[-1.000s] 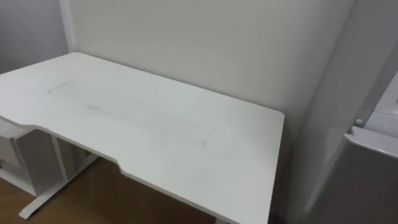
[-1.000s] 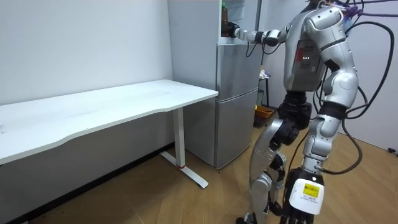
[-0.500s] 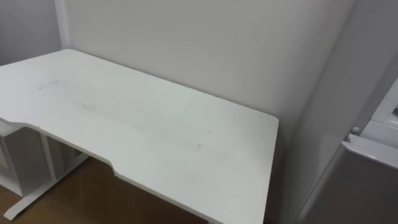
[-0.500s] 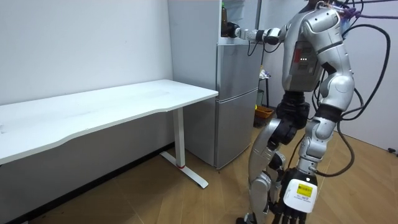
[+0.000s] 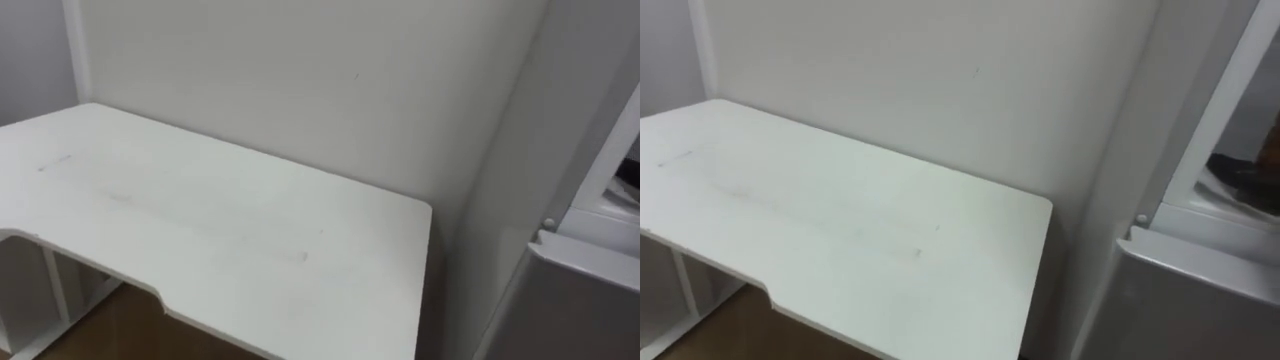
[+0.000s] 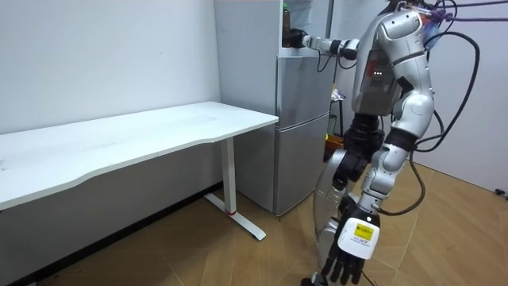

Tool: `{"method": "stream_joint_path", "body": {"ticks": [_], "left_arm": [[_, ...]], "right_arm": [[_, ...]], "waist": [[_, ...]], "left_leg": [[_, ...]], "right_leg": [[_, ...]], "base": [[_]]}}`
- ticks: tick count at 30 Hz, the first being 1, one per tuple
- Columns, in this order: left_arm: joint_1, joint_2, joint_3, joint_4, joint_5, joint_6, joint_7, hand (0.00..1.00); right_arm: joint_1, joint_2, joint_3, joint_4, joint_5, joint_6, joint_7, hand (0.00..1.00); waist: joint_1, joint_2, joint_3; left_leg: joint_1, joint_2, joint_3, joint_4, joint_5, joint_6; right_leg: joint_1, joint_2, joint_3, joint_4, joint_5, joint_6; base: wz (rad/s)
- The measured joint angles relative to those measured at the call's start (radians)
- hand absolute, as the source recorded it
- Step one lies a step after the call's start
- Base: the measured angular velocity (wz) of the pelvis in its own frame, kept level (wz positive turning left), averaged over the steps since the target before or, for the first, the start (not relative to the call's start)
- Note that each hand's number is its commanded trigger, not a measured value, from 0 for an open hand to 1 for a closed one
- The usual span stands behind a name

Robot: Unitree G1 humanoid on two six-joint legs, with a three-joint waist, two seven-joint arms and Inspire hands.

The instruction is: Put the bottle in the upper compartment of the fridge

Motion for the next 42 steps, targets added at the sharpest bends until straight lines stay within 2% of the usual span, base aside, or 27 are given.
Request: {"method": "stream_joint_path", "body": {"ticks": [1,3,11,14,16,19,20,24,26,31,35,38,42], "left_arm": [[0.001,-0.002,0.000,0.000,0.000,0.000,-0.003,0.00],[0.003,-0.002,0.000,-0.001,-0.001,0.000,-0.004,0.00],[0.003,-0.015,-0.001,0.002,-0.009,-0.001,-0.004,0.00],[0.006,-0.029,-0.001,-0.001,-0.010,-0.001,-0.005,0.00],[0.008,-0.050,0.000,-0.001,-0.009,-0.001,-0.004,0.00],[0.012,-0.067,0.000,-0.001,-0.009,-0.002,-0.004,0.00],[0.012,-0.069,0.000,-0.001,-0.010,-0.002,-0.004,0.00],[0.016,-0.074,0.000,-0.001,-0.013,-0.012,-0.003,0.00],[0.021,-0.077,-0.001,-0.001,-0.013,-0.023,-0.003,0.00],[0.023,-0.089,0.000,-0.006,-0.014,-0.043,-0.003,0.00],[0.020,-0.092,-0.001,-0.001,-0.022,-0.050,-0.002,0.00],[0.020,-0.093,-0.002,0.017,-0.021,-0.058,-0.003,0.00],[0.026,-0.104,-0.001,0.059,-0.020,-0.061,-0.011,0.00]], "right_arm": [[0.007,0.000,-0.002,-0.013,0.006,0.000,0.002,0.00],[0.029,0.000,-0.007,-0.034,0.015,-0.009,0.014,0.00],[0.111,0.001,-0.060,-0.115,0.044,-0.016,0.056,0.00],[0.173,0.004,-0.105,-0.201,0.028,-0.016,0.051,0.00],[0.216,0.011,-0.138,-0.264,0.007,-0.015,0.046,0.00],[0.243,0.015,-0.145,-0.315,-0.011,-0.015,0.034,0.00],[0.245,0.015,-0.145,-0.320,-0.011,-0.015,0.030,0.00],[0.269,0.017,-0.145,-0.361,-0.011,-0.015,-0.003,0.00],[0.274,0.029,-0.145,-0.389,-0.014,-0.015,-0.025,0.00],[0.360,0.118,-0.197,-0.521,-0.018,-0.019,-0.092,0.00],[0.384,0.127,-0.203,-0.559,-0.022,-0.020,-0.136,0.00],[0.413,0.143,-0.219,-0.598,-0.094,-0.020,-0.175,0.00],[0.454,0.195,-0.280,-0.696,-0.100,-0.022,-0.196,0.00]], "waist": [[0.000,0.005,-0.0012],[0.000,0.010,0.0017],[-0.021,0.010,0.0019],[-0.024,0.016,0.0048],[-0.026,0.028,0.0048],[-0.039,0.038,0.0046],[-0.042,0.041,0.0068],[-0.056,0.043,0.0052],[-0.068,0.043,0.0056],[-0.092,0.037,0.0053],[-0.099,0.034,0.0057],[-0.103,0.034,0.0063],[-0.104,0.043,0.0084]], "left_leg": [[0.017,-0.001,0.009,-0.011,0.000,0.000],[0.039,-0.002,0.021,-0.020,-0.001,0.002],[0.065,-0.007,0.025,-0.023,-0.016,0.004],[0.067,-0.006,0.034,-0.023,-0.018,0.005],[0.078,-0.006,0.044,-0.030,-0.020,0.007],[0.090,-0.006,0.054,-0.048,-0.020,0.008],[0.093,-0.006,0.057,-0.049,-0.020,0.008],[0.102,-0.007,0.079,-0.053,-0.020,0.009],[0.107,-0.008,0.085,-0.058,-0.020,0.009],[0.114,-0.006,0.104,-0.059,-0.020,0.009],[0.116,-0.006,0.119,-0.060,-0.020,0.009],[0.116,-0.005,0.126,-0.060,-0.021,0.010],[0.134,-0.006,0.132,-0.075,-0.021,0.010]], "right_leg": [[0.009,-0.001,0.008,0.000,-0.002,0.003],[0.025,-0.004,0.013,-0.002,-0.004,0.006],[0.054,-0.003,0.014,-0.016,-0.009,0.015],[0.053,-0.005,0.017,-0.014,-0.009,0.016],[0.054,-0.009,0.024,-0.012,-0.009,0.018],[0.054,-0.012,0.033,-0.005,-0.010,0.021],[0.054,-0.014,0.035,0.000,-0.012,0.023],[0.052,-0.016,0.054,0.000,-0.015,0.025],[0.051,-0.016,0.062,-0.001,-0.015,0.025],[0.040,-0.015,0.082,0.004,-0.015,0.026],[0.035,-0.015,0.095,0.006,-0.015,0.026],[0.031,-0.015,0.097,0.005,-0.015,0.026],[0.033,-0.014,0.106,0.002,-0.016,0.027]], "base": [[-0.09],[-0.08],[0.00],[-0.04],[-0.10],[-0.11],[-0.10],[-0.11],[-0.12],[-0.12],[-0.11],[-0.05],[-0.04]]}}
